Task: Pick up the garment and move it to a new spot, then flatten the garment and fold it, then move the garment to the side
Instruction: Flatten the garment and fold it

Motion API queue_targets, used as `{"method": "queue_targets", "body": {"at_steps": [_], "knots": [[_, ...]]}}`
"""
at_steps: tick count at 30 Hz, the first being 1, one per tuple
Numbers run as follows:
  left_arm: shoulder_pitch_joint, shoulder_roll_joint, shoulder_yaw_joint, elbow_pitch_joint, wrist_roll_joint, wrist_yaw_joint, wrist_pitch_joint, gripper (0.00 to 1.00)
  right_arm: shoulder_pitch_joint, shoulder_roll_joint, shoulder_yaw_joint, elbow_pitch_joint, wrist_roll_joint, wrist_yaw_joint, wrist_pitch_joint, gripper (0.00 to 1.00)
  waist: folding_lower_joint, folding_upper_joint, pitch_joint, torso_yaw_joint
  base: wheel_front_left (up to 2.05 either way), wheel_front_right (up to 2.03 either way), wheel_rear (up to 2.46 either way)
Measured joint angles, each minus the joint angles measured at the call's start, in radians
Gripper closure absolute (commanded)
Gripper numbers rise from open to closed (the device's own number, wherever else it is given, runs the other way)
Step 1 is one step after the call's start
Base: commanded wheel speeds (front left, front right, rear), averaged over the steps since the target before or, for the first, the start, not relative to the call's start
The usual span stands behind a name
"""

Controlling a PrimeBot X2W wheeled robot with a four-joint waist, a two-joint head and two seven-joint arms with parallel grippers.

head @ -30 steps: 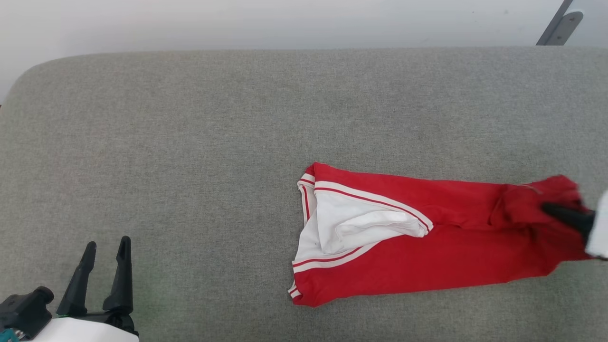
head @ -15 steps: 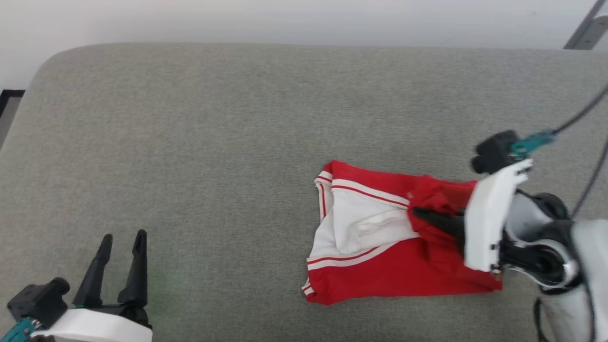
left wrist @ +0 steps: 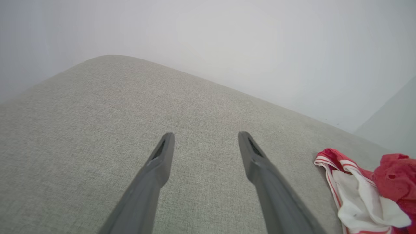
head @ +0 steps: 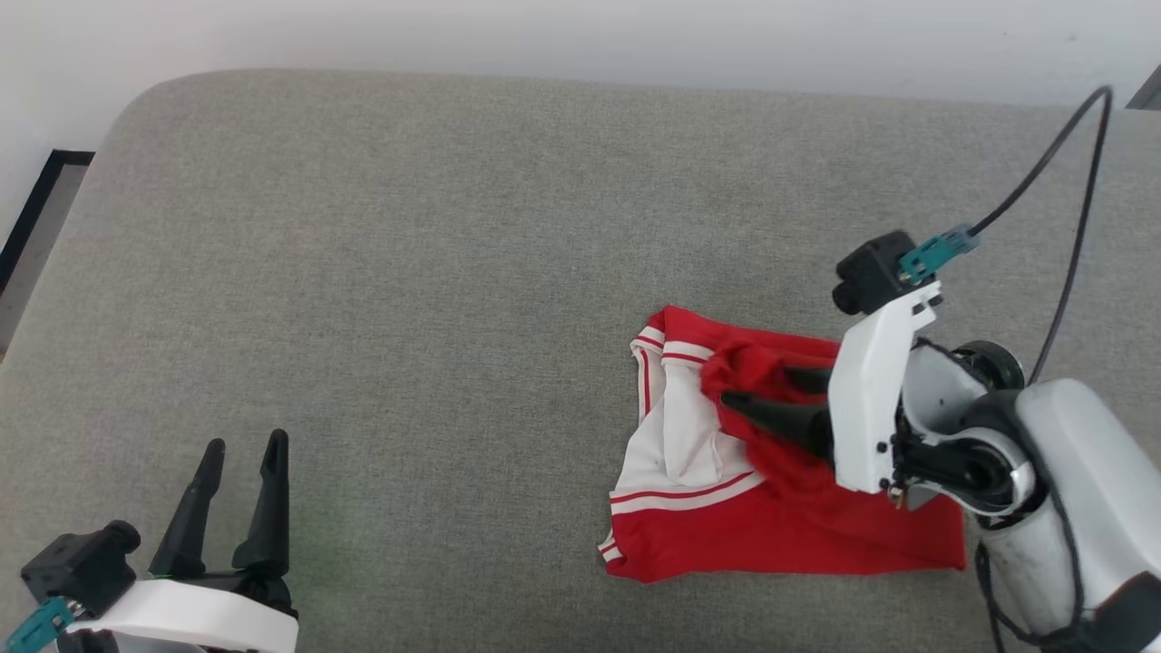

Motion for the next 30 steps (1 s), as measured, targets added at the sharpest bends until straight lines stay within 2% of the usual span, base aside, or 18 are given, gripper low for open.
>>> {"method": "queue_targets", "body": {"at_steps": [7,13,20,30], "knots": [[0.018,0.001,0.021,-0.001,-0.004,0.0,0.0,0.0,0.006,-0.04,-0.056,-0.094,0.04,0.0,-0.03,0.0,0.0,0.0,-0.018,-0.021,0.0,0.0,0.0],[0.025,0.012,0.031,0.0,-0.004,0.0,0.0,0.0,0.058,-0.084,-0.129,-0.17,0.011,0.0,-0.135,0.0,0.0,0.0,-0.039,-0.049,0.0,0.0,0.0],[0.038,0.027,0.056,-0.009,0.008,0.0,0.0,0.0,0.147,-0.144,-0.163,-0.208,-0.02,0.0,-0.331,0.0,0.0,0.0,-0.063,-0.094,0.0,0.0,0.0],[0.064,0.023,0.088,-0.031,0.05,0.0,0.0,0.0,0.272,-0.195,-0.19,-0.155,-0.138,0.0,-0.726,0.0,0.0,0.0001,-0.109,-0.155,0.0,0.0,0.0]]}}
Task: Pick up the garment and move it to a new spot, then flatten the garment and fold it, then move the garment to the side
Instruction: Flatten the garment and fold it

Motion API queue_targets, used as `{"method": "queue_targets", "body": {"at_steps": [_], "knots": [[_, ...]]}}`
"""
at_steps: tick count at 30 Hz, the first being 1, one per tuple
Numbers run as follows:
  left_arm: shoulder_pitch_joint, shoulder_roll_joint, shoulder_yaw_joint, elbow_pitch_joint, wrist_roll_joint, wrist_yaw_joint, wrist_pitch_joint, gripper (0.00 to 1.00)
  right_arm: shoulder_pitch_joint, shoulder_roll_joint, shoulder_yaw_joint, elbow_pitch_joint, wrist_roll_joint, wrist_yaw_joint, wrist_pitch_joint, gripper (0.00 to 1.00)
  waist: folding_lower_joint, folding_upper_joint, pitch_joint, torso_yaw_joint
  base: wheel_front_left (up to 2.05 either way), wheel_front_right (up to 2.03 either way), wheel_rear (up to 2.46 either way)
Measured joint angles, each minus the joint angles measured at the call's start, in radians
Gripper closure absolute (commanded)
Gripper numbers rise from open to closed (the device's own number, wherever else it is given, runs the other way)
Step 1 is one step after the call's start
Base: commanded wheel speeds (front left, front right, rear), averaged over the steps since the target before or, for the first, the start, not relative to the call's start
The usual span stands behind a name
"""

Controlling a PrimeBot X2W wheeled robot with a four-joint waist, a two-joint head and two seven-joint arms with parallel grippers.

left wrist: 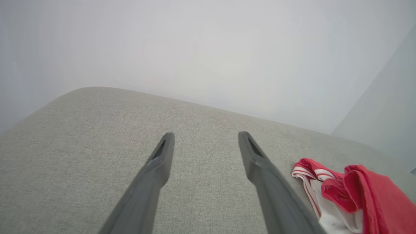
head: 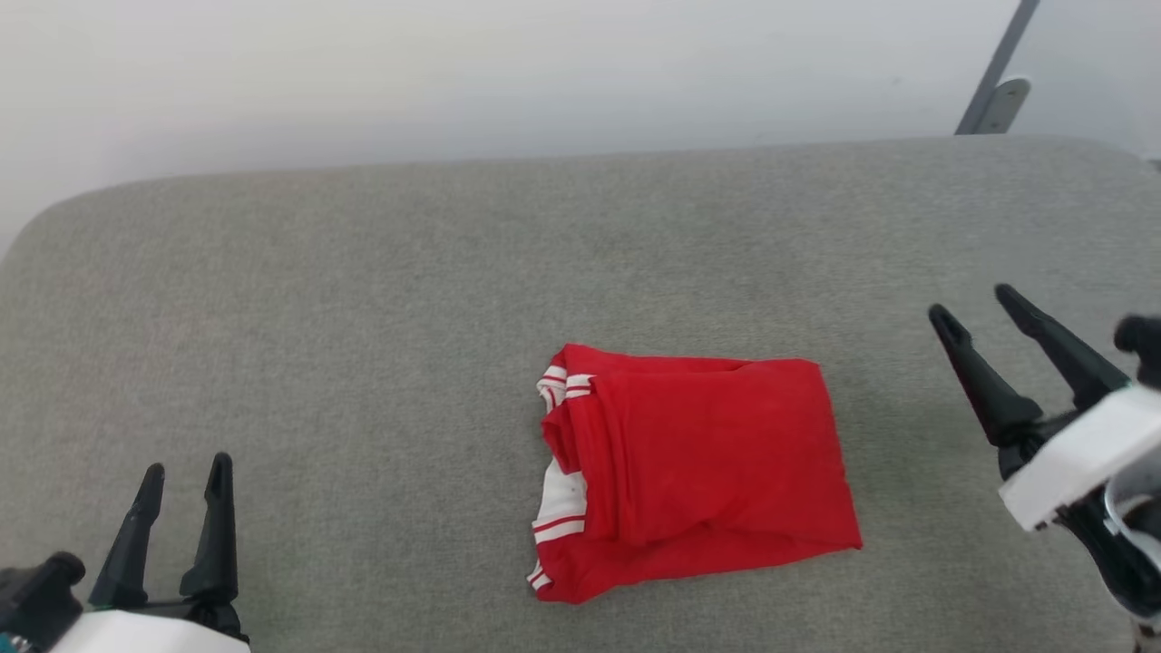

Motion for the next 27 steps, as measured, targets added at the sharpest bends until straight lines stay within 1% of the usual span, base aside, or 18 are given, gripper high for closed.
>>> {"method": "queue_targets", "body": {"at_steps": [3,6,7,11,15,19,21,25,27], "knots": [[0.017,-0.012,0.014,-0.003,0.015,0.0,0.0,0.0,0.023,-0.013,0.003,0.034,-0.049,0.0,-0.103,0.0,0.0,0.0,-0.013,-0.013,0.0,0.0,0.0],[0.018,-0.029,0.049,-0.002,0.047,0.0,0.0,0.0,0.041,-0.016,0.009,0.081,-0.09,0.0,-0.2,0.0,0.0,0.0,-0.025,-0.022,0.0,0.0,0.0],[0.019,-0.043,0.064,0.002,0.07,0.0,0.0,0.0,0.049,-0.008,0.009,0.113,-0.12,0.0,-0.26,0.0,0.0,-0.0001,-0.031,-0.026,0.0,0.0,0.0],[0.019,-0.075,0.094,0.021,0.107,0.0,0.0,0.0,0.068,0.009,0.029,0.178,-0.184,0.0,-0.342,0.0,0.0,0.0,-0.044,-0.027,0.0,0.0,0.0],[0.019,-0.103,0.118,0.036,0.14,0.0,0.0,0.0,0.077,0.034,0.027,0.242,-0.22,0.0,-0.392,0.0,0.0,0.0,-0.053,-0.023,0.0,0.0,0.0],[0.018,-0.125,0.14,0.034,0.172,0.0,0.0,0.0,0.078,0.066,0.006,0.283,-0.272,0.0,-0.411,0.0,0.0,0.0,-0.062,-0.016,0.0,0.0,0.0],[0.018,-0.134,0.142,0.029,0.181,0.0,0.0,0.0,0.082,0.083,-0.007,0.295,-0.29,0.0,-0.415,0.0,0.0,0.0,-0.067,-0.011,0.0,0.0,0.0],[0.019,-0.139,0.146,0.02,0.194,0.0,0.0,0.0,0.103,0.116,-0.049,0.279,-0.319,0.0,-0.416,0.0,0.0,0.0,-0.074,0.001,0.0,0.0,0.0],[0.019,-0.138,0.147,0.017,0.195,0.0,0.0,0.0,0.108,0.122,-0.058,0.275,-0.321,0.0,-0.416,0.0,0.0,0.0,-0.076,0.004,0.0,0.0,0.0]]}}
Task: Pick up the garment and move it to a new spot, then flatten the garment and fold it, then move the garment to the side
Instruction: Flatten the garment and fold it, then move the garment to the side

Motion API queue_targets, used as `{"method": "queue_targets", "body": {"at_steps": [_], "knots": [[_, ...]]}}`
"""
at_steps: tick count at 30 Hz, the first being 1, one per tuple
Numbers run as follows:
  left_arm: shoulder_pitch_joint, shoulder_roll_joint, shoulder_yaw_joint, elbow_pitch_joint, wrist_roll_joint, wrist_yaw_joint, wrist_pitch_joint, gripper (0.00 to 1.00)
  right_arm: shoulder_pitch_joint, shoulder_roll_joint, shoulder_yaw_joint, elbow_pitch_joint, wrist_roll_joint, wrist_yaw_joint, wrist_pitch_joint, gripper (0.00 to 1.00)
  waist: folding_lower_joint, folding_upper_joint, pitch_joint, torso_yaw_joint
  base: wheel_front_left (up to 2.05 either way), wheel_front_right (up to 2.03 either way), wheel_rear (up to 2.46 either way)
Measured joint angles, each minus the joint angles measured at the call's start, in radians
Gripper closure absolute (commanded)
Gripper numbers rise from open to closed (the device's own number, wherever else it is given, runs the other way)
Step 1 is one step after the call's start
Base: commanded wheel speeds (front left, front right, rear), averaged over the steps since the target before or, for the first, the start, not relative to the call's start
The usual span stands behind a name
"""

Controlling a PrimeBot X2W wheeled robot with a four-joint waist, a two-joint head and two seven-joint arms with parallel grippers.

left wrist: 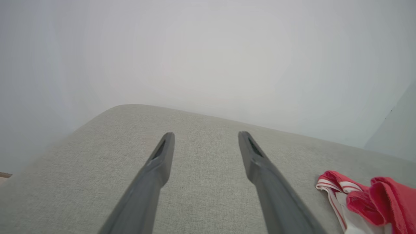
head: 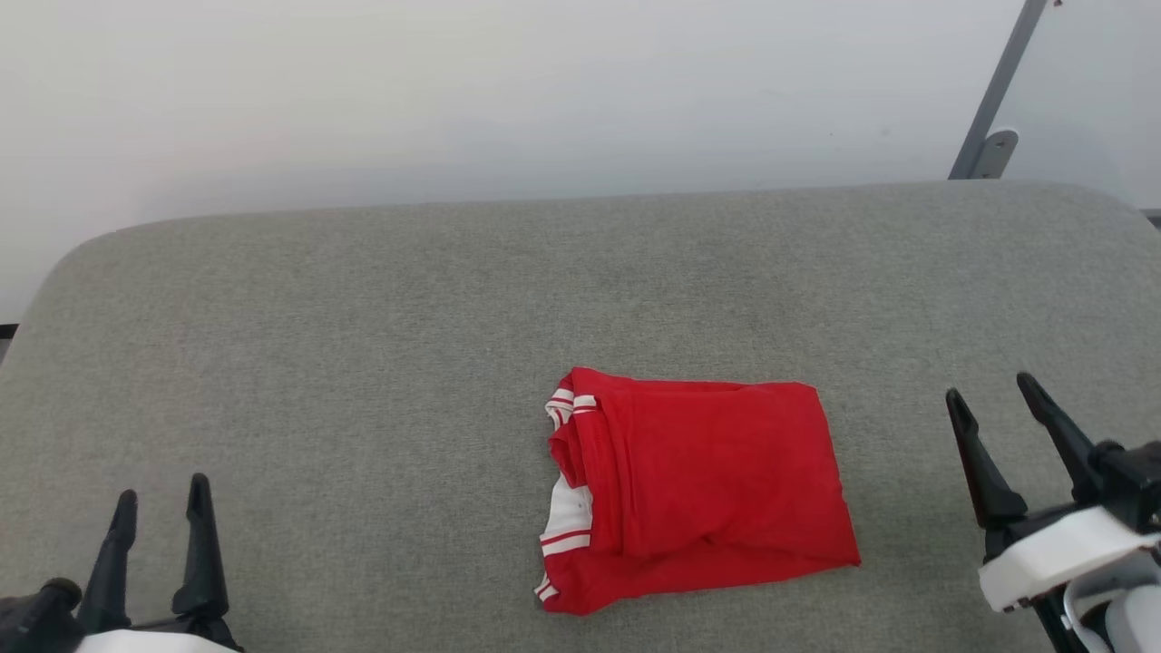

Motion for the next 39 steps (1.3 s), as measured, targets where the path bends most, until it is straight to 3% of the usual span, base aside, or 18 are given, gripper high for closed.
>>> {"method": "queue_targets", "body": {"at_steps": [22,33,39], "knots": [[0.038,-0.007,0.014,-0.008,-0.001,0.0,0.0,0.0,0.097,0.071,-0.107,-0.052,-0.055,0.0,-0.001,0.0,0.0,0.0,-0.016,0.052,0.0,0.0,0.0],[0.038,-0.013,0.015,-0.002,-0.001,0.0,0.0,0.0,0.098,0.061,-0.067,-0.025,-0.034,0.0,-0.001,0.0,0.0,0.0,-0.012,0.067,0.0,0.0,0.0],[0.04,-0.025,0.017,-0.007,-0.001,0.0,0.0,0.0,0.066,0.017,0.018,0.039,0.026,0.0,0.014,0.0,0.0,0.0,-0.006,0.08,0.0,0.0,0.0]]}}
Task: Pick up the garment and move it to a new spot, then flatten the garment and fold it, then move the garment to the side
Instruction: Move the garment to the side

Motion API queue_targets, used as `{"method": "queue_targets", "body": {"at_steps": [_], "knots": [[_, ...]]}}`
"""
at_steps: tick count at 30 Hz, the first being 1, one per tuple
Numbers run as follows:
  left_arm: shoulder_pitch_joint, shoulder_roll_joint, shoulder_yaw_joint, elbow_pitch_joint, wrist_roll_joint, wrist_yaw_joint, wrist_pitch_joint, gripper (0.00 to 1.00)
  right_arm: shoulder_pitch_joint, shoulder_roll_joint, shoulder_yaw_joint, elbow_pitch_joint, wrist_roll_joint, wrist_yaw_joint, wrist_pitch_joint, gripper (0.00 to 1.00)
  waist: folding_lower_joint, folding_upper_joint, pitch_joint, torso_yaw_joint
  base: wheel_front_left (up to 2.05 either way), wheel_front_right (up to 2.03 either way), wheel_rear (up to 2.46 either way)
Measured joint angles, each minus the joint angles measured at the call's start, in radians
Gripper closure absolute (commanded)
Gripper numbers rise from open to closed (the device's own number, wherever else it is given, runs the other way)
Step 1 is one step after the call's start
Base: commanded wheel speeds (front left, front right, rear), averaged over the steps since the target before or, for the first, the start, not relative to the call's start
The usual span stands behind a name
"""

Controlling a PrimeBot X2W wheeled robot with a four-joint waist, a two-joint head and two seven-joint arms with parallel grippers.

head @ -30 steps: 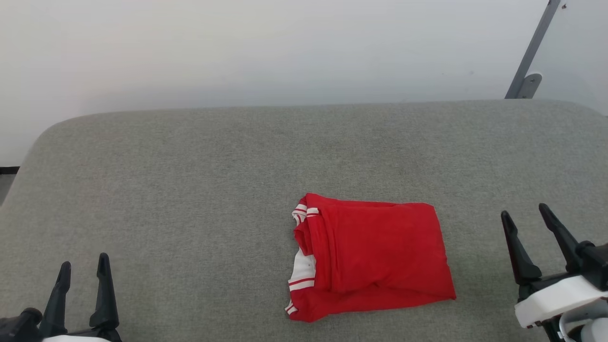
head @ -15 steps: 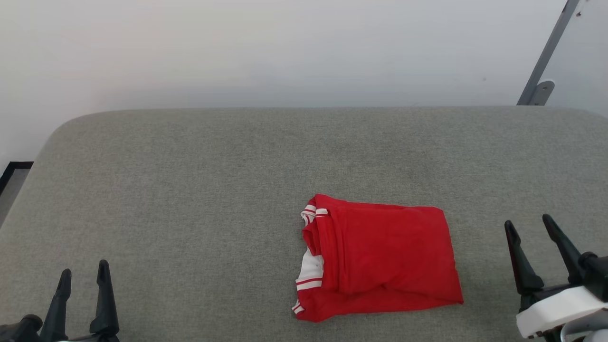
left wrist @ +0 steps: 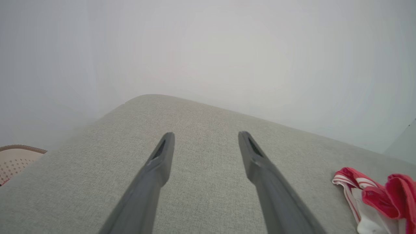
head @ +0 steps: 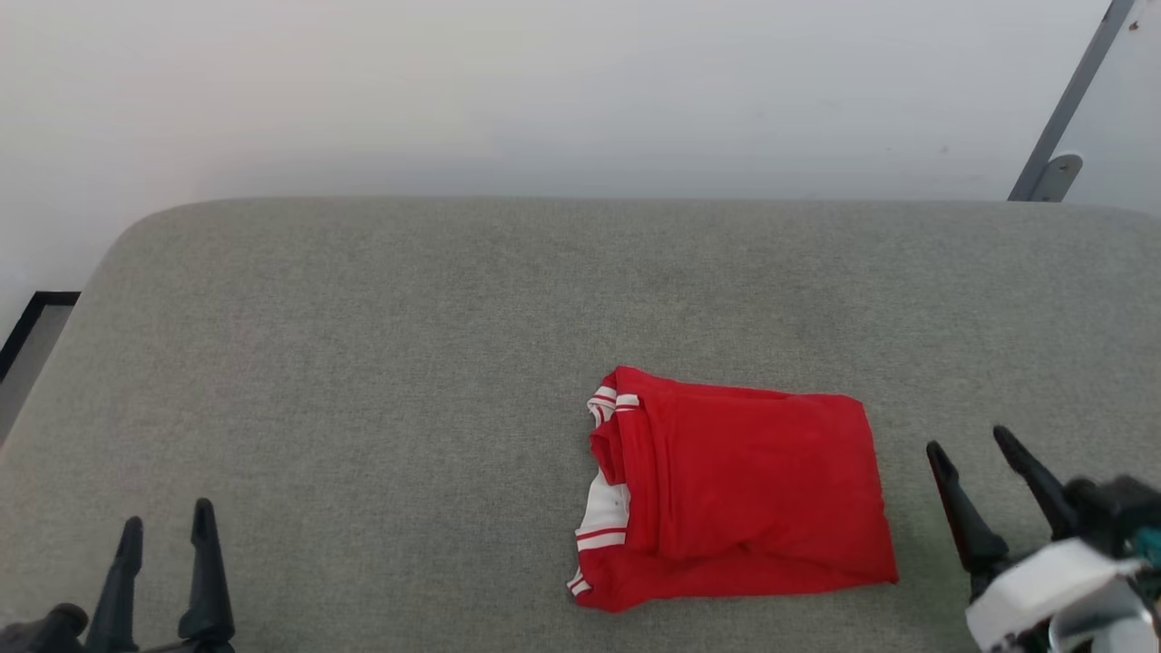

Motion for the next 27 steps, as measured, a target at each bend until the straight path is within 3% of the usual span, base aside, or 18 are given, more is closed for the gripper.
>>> {"method": "queue_targets", "body": {"at_steps": [5,17,23,27], "knots": [[0.001,-0.002,-0.012,0.001,0.0,0.0,0.0,0.0,-0.077,-0.064,0.099,0.016,0.092,0.0,0.119,0.0,0.0,0.0,0.022,0.012,0.0,0.0,0.0],[-0.043,0.005,-0.052,0.012,-0.008,0.0,0.0,0.0,-0.23,-0.21,0.235,-0.001,0.326,0.0,0.566,0.0,0.0,0.0,0.104,0.055,0.0,0.0,0.0],[-0.071,0.013,-0.067,0.021,-0.016,0.0,0.0,0.0,-0.286,-0.224,0.252,-0.001,0.383,0.0,0.755,0.0,0.0,0.0,0.148,0.084,0.0,0.0,0.0],[-0.09,0.015,-0.078,0.028,-0.02,0.0,0.0,0.0,-0.324,-0.185,0.26,0.038,0.393,0.0,0.862,0.0,0.0,0.0,0.176,0.101,0.0,0.0,0.0]]}}
